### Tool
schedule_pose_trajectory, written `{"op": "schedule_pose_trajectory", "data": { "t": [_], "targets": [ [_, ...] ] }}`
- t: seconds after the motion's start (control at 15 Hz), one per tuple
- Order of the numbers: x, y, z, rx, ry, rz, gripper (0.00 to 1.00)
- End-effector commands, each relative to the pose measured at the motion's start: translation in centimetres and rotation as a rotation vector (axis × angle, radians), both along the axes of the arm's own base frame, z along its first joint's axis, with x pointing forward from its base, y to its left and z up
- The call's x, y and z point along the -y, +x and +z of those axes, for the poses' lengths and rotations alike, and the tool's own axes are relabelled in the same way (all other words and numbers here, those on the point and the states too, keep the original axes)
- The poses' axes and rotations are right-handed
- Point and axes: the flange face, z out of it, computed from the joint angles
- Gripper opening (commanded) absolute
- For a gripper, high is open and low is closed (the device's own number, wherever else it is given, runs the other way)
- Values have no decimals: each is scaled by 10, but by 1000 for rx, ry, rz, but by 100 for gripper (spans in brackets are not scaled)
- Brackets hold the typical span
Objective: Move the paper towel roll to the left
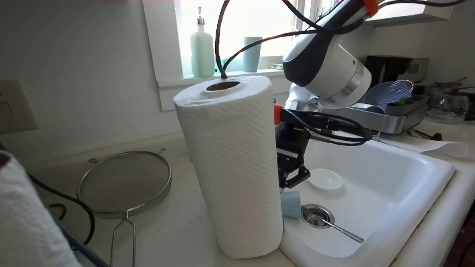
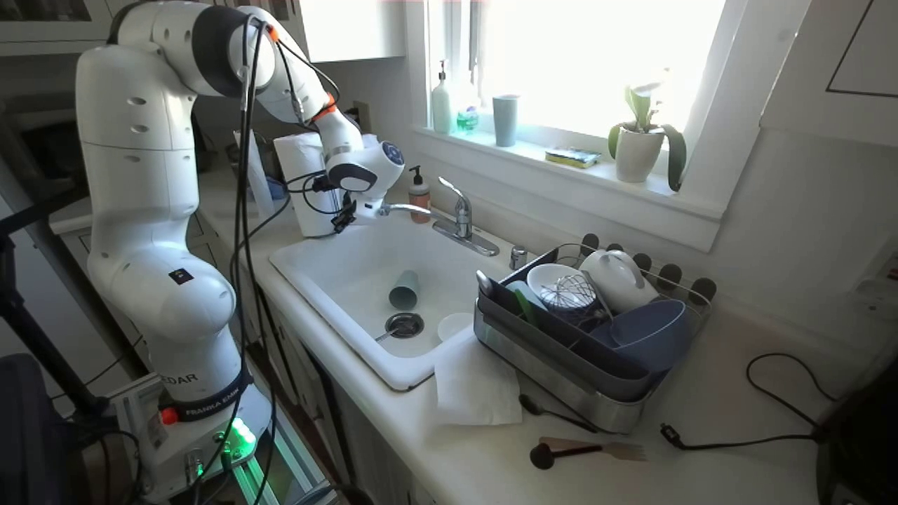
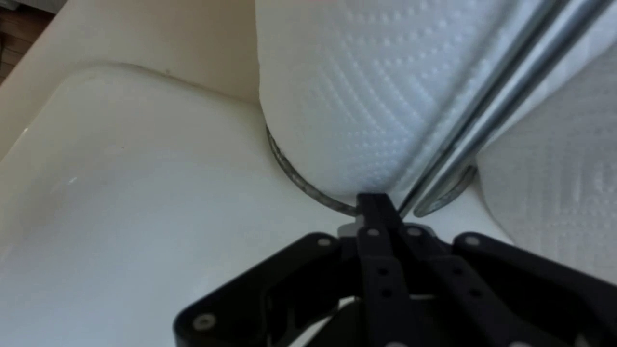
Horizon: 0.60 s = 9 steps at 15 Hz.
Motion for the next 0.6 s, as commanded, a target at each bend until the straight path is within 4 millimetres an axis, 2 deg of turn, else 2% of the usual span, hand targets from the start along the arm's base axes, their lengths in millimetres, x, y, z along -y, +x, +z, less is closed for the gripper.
{"op": "schedule_pose_trajectory", "data": {
  "t": [0.0,0.53],
  "targets": [
    [-9,14,-8,8,67,24,0],
    [-33,25,-20,6,116,93,0]
  ]
}}
